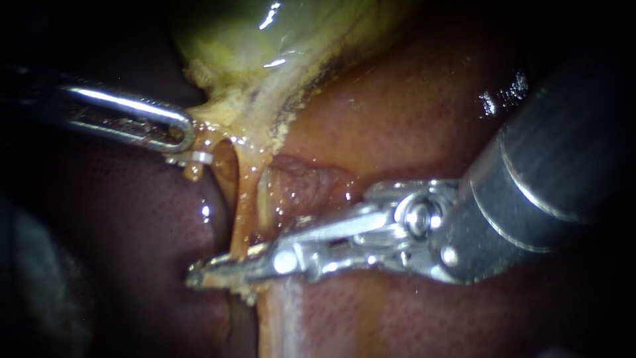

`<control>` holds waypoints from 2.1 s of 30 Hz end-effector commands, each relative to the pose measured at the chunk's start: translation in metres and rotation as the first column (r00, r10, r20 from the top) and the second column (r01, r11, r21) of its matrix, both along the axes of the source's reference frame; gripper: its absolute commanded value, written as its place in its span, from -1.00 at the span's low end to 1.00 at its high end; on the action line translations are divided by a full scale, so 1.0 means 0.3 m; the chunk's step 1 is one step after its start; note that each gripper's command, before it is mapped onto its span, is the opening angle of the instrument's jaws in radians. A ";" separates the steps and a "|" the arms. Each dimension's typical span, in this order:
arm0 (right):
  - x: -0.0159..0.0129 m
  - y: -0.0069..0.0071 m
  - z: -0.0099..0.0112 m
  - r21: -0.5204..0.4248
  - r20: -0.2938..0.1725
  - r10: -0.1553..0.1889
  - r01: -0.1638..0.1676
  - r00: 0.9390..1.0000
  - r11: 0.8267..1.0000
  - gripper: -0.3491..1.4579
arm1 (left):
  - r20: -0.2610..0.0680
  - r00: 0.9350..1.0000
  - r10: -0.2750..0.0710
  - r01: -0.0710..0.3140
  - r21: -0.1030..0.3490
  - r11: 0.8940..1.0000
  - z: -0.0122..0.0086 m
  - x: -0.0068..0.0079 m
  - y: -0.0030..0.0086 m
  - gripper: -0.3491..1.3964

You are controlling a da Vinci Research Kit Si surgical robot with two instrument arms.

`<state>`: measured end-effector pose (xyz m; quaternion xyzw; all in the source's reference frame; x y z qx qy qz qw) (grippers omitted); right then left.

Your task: Going back first clip right tube

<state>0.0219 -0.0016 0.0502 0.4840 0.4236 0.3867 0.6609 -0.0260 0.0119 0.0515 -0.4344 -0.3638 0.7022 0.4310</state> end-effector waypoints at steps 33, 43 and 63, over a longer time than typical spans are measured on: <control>-0.0158 -0.0009 0.0154 -0.617 -0.134 -0.111 0.005 0.985 0.787 -0.06 | 0.002 1.000 0.003 -0.003 0.000 1.000 -0.0001 0.0013 -0.0002 -1.00; -0.0378 0.0076 0.0035 -0.703 -0.148 -0.121 -0.018 0.982 0.711 -0.06 | 0.002 1.000 0.004 -0.004 0.000 1.000 -0.0001 0.0017 -0.0002 -1.00; -0.0555 0.0105 -0.0023 -0.781 -0.040 -0.214 0.104 0.976 0.616 -0.08 | 0.003 1.000 0.004 -0.004 0.000 1.000 0.0005 0.0019 0.0003 -1.00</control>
